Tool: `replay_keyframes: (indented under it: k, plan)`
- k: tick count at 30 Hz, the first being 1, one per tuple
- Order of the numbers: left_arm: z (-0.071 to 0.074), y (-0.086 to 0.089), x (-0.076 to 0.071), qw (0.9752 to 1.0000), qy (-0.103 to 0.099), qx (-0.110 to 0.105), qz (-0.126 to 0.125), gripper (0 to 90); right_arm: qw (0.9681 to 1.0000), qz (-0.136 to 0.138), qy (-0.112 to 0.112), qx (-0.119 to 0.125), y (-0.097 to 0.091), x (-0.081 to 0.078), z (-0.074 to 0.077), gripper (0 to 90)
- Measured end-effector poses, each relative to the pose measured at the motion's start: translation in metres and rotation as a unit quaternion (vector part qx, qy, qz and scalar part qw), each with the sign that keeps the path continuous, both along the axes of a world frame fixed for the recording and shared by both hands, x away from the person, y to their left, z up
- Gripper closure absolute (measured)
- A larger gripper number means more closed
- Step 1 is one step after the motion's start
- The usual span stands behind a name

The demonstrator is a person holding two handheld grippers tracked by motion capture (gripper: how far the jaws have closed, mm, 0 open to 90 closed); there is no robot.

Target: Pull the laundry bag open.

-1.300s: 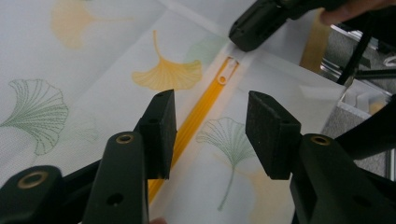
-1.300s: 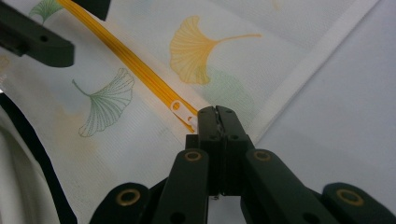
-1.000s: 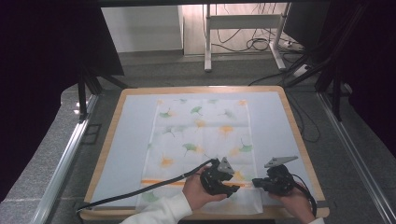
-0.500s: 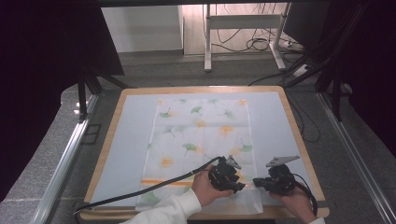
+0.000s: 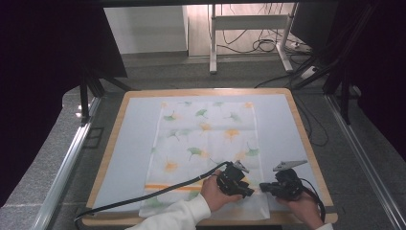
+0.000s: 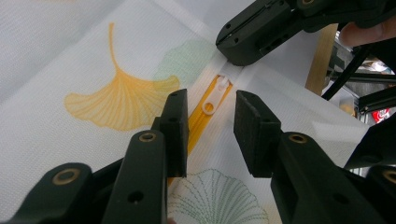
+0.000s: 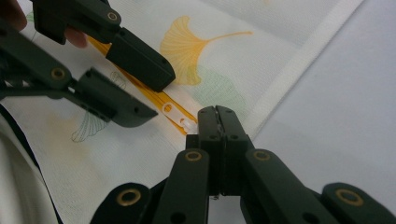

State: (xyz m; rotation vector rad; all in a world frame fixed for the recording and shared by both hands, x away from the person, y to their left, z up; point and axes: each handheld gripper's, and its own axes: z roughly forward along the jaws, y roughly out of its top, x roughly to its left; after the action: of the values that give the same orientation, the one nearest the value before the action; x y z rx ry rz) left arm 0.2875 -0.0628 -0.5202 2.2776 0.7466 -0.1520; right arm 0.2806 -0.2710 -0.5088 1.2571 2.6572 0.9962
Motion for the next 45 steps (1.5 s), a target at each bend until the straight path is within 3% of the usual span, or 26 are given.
replay_keyframes:
  k: [3,8,21,32,45]
  plan:
    - [0.003,-0.011,-0.005,0.9994,-0.023,0.027,-0.003,65.1,1.0000,-0.003,0.001,0.002,-0.001,0.001,-0.001,89.3]
    - [0.001,-0.012,-0.003,0.9998,-0.015,0.015,-0.003,66.9,1.0000,-0.002,-0.001,0.003,-0.002,0.000,-0.001,89.4]
    - [-0.001,-0.016,-0.005,0.9988,-0.045,0.019,-0.001,79.6,1.0000,-0.007,0.003,0.004,-0.002,0.001,-0.002,89.4]
    - [-0.001,-0.016,-0.006,0.9980,-0.059,0.022,-0.009,82.5,1.0000,-0.006,0.002,0.004,-0.002,0.001,-0.003,89.5]
    - [-0.002,-0.013,-0.006,0.9979,-0.062,0.019,-0.012,84.3,1.0000,-0.005,0.002,0.006,-0.002,0.001,-0.002,89.5]
